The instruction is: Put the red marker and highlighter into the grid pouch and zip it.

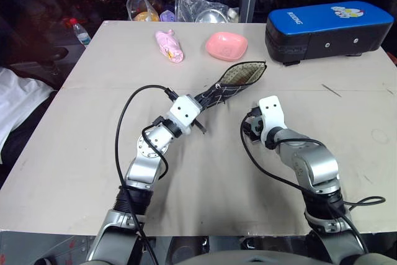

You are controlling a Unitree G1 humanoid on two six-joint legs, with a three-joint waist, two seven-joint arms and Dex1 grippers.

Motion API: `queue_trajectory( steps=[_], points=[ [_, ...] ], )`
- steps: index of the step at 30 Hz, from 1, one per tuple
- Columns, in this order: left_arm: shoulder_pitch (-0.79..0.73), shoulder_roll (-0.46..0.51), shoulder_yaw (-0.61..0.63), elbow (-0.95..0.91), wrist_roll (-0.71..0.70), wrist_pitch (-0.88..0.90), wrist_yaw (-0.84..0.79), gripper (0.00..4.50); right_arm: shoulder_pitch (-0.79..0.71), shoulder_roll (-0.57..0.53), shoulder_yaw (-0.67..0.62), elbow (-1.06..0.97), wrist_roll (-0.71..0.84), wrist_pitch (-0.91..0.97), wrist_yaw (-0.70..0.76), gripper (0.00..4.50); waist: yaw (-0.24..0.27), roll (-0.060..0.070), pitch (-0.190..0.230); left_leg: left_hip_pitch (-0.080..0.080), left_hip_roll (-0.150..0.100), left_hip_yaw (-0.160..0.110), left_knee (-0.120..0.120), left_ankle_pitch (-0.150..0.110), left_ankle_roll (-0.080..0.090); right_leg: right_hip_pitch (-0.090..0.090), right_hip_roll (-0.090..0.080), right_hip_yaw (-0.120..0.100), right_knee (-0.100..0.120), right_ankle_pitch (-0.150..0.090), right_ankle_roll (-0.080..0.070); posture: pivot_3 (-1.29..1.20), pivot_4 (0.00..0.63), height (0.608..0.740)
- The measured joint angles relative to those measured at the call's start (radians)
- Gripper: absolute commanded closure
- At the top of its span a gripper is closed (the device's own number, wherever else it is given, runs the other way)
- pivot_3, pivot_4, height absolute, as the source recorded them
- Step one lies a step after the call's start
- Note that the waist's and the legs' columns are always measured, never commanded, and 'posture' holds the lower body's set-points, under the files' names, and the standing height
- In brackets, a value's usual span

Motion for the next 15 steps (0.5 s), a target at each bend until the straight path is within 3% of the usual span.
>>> queue_trajectory(
  steps=[4, 11, 14, 15],
  points=[
    [0.000, 0.000, 0.000, 0.000, 0.001, 0.000, 0.004, 4.50, 0.000, -0.002, -0.010, -0.005, -0.001, 0.009, -0.003, 3.72, -0.001, 0.000, 0.000, 0.000, 0.000, 0.000, 0.000, 0.000, 0.000, 0.000, 0.000, 0.000, 0.000, 0.000, 0.000, 0.00, 0.150, 0.740],
    [0.000, -0.001, -0.002, 0.000, 0.004, 0.000, 0.007, 4.50, 0.000, -0.021, -0.016, -0.005, 0.003, 0.003, 0.003, 3.71, 0.002, -0.001, 0.000, 0.000, 0.000, -0.001, 0.000, 0.000, 0.000, 0.000, 0.000, 0.000, 0.000, 0.000, 0.000, 0.00, 0.150, 0.740],
    [0.000, 0.000, -0.005, 0.000, 0.004, 0.000, 0.007, 4.50, -0.016, -0.097, -0.025, 0.028, 0.005, -0.046, 0.031, 3.71, 0.011, -0.001, 0.000, -0.001, -0.001, -0.001, 0.000, 0.000, 0.000, 0.000, -0.002, -0.001, -0.001, 0.000, 0.000, 0.00, 0.150, 0.740],
    [0.000, 0.000, -0.006, 0.000, 0.005, 0.000, 0.004, 4.50, -0.023, -0.171, -0.040, 0.058, -0.002, -0.099, 0.053, 3.71, 0.015, -0.001, 0.000, -0.002, -0.002, -0.001, 0.000, 0.000, 0.001, 0.000, -0.003, -0.001, -0.001, 0.000, 0.000, 0.00, 0.150, 0.740]
  ],
)
